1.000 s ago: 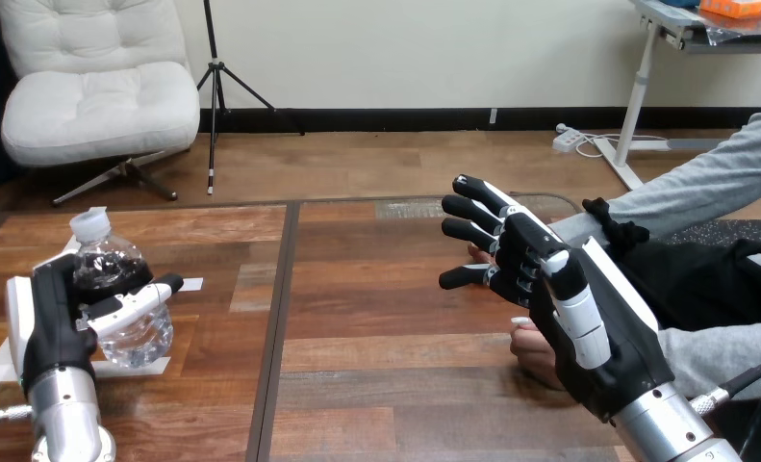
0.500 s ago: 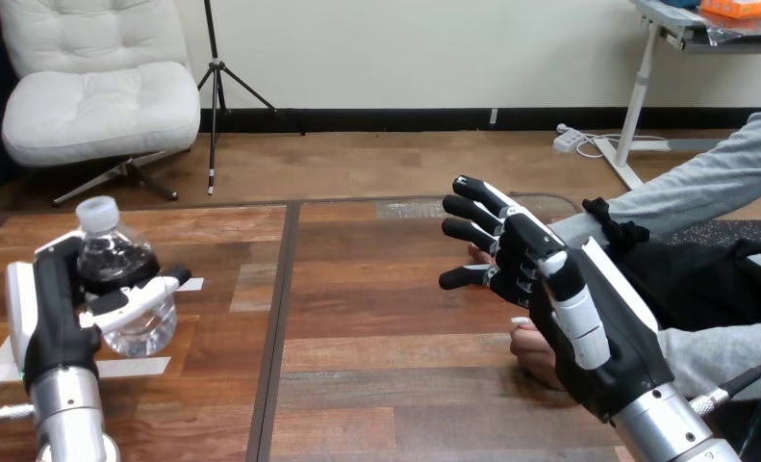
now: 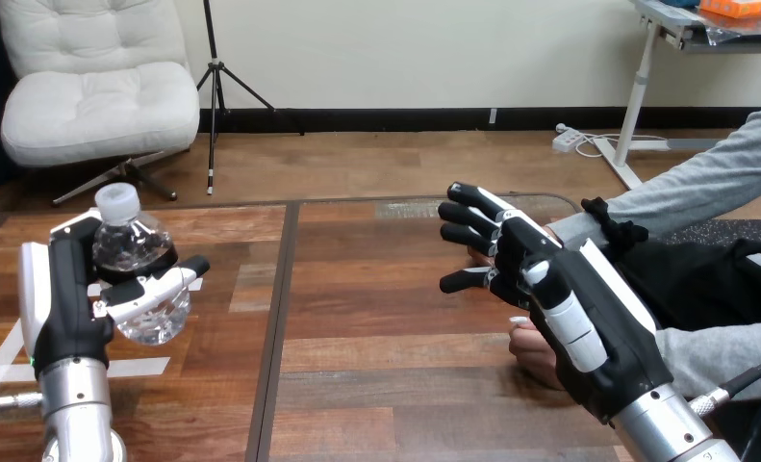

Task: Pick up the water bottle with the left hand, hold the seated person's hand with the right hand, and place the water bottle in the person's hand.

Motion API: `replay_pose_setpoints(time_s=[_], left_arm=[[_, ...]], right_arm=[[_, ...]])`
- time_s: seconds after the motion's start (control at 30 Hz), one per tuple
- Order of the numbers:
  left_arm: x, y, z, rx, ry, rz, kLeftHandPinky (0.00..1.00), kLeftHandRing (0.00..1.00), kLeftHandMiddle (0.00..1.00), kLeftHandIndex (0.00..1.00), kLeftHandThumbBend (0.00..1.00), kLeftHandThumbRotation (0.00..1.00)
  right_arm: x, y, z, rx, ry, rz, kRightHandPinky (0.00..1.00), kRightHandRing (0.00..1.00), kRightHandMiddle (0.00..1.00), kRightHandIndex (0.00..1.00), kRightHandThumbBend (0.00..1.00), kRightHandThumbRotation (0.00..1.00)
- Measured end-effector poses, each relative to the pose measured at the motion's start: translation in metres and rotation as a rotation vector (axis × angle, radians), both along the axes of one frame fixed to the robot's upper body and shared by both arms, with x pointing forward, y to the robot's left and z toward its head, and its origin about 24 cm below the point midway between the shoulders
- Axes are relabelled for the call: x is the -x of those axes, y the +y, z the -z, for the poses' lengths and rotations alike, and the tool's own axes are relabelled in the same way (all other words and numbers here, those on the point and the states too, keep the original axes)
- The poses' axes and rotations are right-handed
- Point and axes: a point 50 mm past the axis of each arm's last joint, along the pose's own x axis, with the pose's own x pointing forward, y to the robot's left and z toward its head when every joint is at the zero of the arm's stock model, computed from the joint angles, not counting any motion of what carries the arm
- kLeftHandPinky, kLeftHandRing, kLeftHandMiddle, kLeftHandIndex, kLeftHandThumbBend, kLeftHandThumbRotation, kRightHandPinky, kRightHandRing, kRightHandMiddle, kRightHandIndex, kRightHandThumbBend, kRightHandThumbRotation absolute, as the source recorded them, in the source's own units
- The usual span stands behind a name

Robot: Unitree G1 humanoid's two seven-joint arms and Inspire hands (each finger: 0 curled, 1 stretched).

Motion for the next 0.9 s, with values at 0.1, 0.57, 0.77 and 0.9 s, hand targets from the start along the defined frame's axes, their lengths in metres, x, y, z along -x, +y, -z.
replay_pose_setpoints(time_s=[0.1,0.57,0.77,0.9], left_arm=[[0.0,-0.001,-0.002,-0.005,-0.011,0.007,0.25,0.31,0.36,0.38,0.8,0.0],[0.001,-0.003,-0.01,-0.003,-0.038,0.057,0.26,0.31,0.36,0.38,0.77,0.0],[0.002,-0.004,-0.011,-0.001,-0.031,0.078,0.26,0.31,0.36,0.38,0.78,0.0],[0.003,-0.005,-0.012,0.003,-0.028,0.082,0.27,0.31,0.36,0.38,0.78,0.0]], right_arm=[[0.0,0.0,0.0,0.011,-0.005,0.001,0.66,0.86,0.88,0.89,1.0,0.92],[0.0,-0.002,0.0,0.035,-0.023,0.017,0.64,0.84,0.86,0.87,1.0,0.8],[-0.001,-0.006,0.002,0.068,-0.051,0.037,0.59,0.81,0.84,0.84,1.0,0.77],[-0.003,-0.009,0.002,0.097,-0.069,0.053,0.59,0.8,0.84,0.83,1.0,0.74]])
